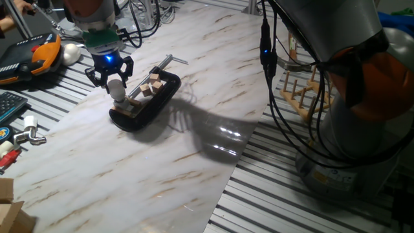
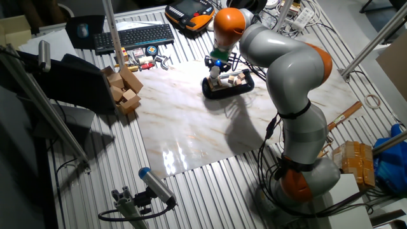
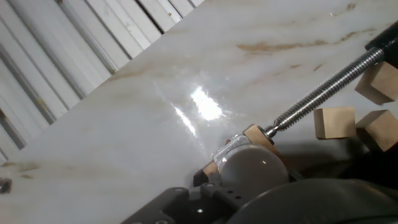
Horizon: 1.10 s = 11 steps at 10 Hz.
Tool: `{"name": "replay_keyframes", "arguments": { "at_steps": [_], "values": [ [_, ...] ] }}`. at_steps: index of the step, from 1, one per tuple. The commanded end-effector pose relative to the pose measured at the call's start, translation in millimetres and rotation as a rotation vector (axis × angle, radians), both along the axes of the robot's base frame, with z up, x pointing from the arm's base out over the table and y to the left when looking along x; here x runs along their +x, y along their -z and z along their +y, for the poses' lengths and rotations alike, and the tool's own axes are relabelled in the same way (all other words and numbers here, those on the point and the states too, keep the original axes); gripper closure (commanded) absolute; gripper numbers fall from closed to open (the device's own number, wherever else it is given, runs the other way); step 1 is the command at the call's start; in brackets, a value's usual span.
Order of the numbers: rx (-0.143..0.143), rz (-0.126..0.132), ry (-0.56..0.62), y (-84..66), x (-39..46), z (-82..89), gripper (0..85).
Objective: Install the light bulb by rotating it
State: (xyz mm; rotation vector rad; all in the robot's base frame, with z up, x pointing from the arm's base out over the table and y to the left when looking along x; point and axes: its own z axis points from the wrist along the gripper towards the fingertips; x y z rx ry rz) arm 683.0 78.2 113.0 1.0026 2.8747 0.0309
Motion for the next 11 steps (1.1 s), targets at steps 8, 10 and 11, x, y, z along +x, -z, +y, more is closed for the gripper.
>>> {"name": "replay_keyframes", "arguments": {
  "at_steps": [8, 10, 11],
  "values": [
    [0.019, -0.005, 0.196, -0.2, 0.4, 0.4, 85.0],
    [0.028, 0.005, 0.220, -0.5, 0.5, 0.4, 85.0],
    [0.027, 0.005, 0.233, -0.6, 0.5, 0.4, 68.0]
  ]
}}
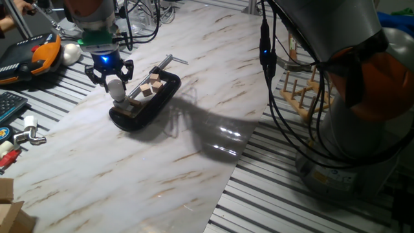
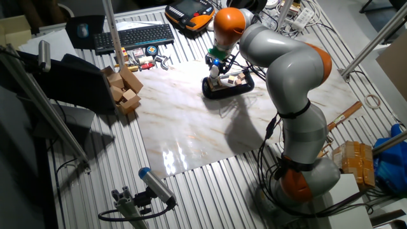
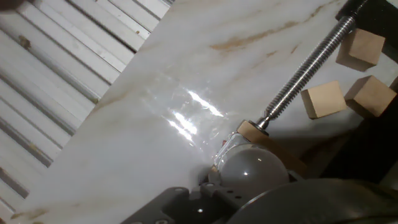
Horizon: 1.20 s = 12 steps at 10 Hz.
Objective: Install the light bulb by rotating it
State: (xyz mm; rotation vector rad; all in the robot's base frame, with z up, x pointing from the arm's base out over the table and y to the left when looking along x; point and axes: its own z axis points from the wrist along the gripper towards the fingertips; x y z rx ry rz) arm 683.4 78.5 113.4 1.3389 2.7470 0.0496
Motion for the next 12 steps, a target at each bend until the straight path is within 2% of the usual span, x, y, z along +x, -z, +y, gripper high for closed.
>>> {"name": "replay_keyframes", "arguments": {
  "at_steps": [1, 3, 8, 12],
  "values": [
    [-0.001, 0.000, 0.011, -0.3, 0.0, 0.0, 51.0],
    [-0.003, -0.013, 0.058, -0.2, -0.1, 0.1, 51.0],
    [0.004, -0.021, 0.181, -0.3, 0.2, 0.1, 51.0],
    [-0.011, -0.003, 0.248, -2.4, 0.1, -0.2, 51.0]
  ]
}}
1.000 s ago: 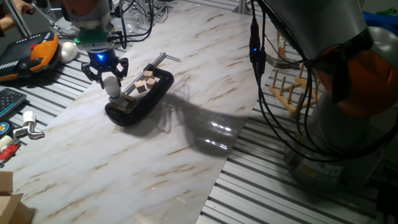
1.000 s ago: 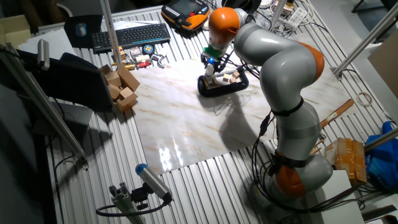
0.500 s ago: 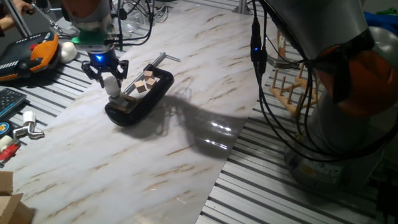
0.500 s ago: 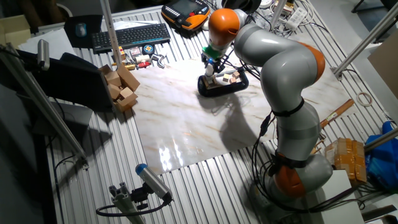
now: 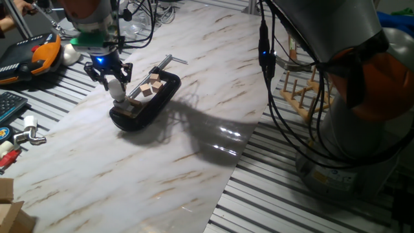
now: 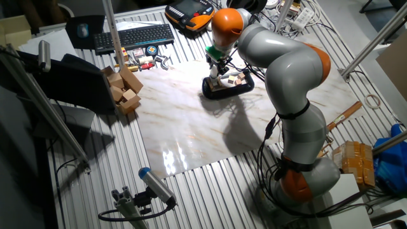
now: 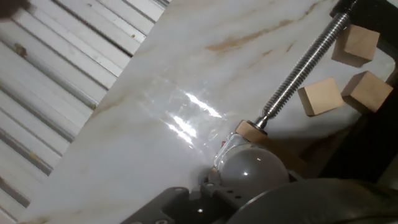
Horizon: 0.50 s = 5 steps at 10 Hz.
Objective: Install the light bulb by rotating it
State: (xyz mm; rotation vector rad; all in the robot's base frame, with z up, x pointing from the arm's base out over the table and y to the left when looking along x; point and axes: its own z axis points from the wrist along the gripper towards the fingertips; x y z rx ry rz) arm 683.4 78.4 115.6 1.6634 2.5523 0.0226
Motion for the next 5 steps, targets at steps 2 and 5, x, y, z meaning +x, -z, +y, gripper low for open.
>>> {"name": "replay_keyframes", "arguments": {
  "at_steps": [2, 5],
  "values": [
    [0.006, -0.003, 0.019, 0.4, 0.1, -0.3, 51.0],
    [-0.007, -0.026, 0.067, 0.8, -0.2, 0.4, 51.0]
  ]
}}
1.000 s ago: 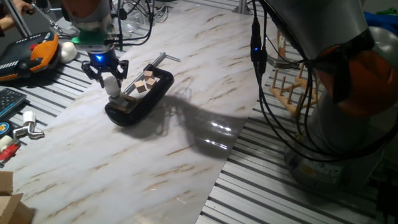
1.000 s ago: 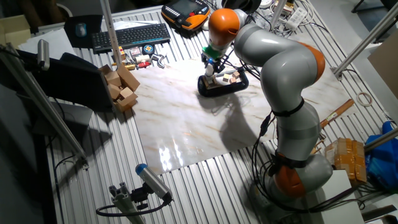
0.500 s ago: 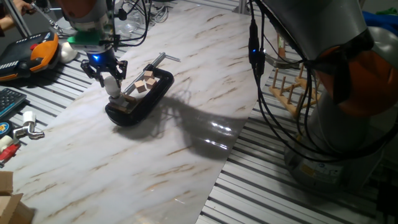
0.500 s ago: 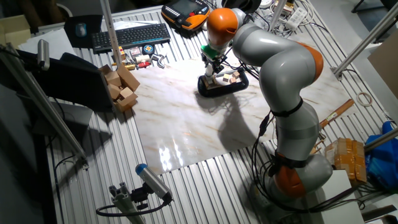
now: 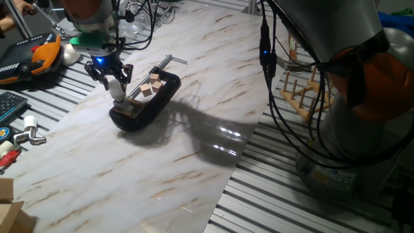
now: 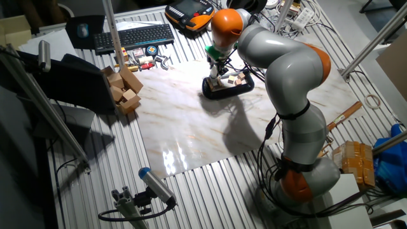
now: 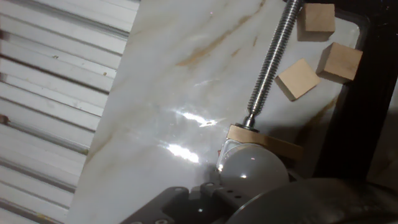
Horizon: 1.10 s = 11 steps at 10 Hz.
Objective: Install the light bulb by rotating it
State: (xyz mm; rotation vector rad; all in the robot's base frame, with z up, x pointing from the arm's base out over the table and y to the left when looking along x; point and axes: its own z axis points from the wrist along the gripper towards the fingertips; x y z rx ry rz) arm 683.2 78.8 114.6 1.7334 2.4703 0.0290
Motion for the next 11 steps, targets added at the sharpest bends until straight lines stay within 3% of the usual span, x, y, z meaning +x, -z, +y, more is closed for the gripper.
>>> {"name": "replay_keyframes", "arguments": {
  "at_steps": [1, 6, 10, 11],
  "values": [
    [-0.002, -0.004, 0.007, 0.2, 0.0, 0.2, 51.0],
    [0.000, -0.025, 0.104, 0.5, 0.2, 1.0, 51.0],
    [0.003, -0.024, 0.104, 0.7, 0.3, 1.1, 51.0],
    [0.003, -0.022, 0.105, 0.7, 0.3, 1.1, 34.0]
  ]
}}
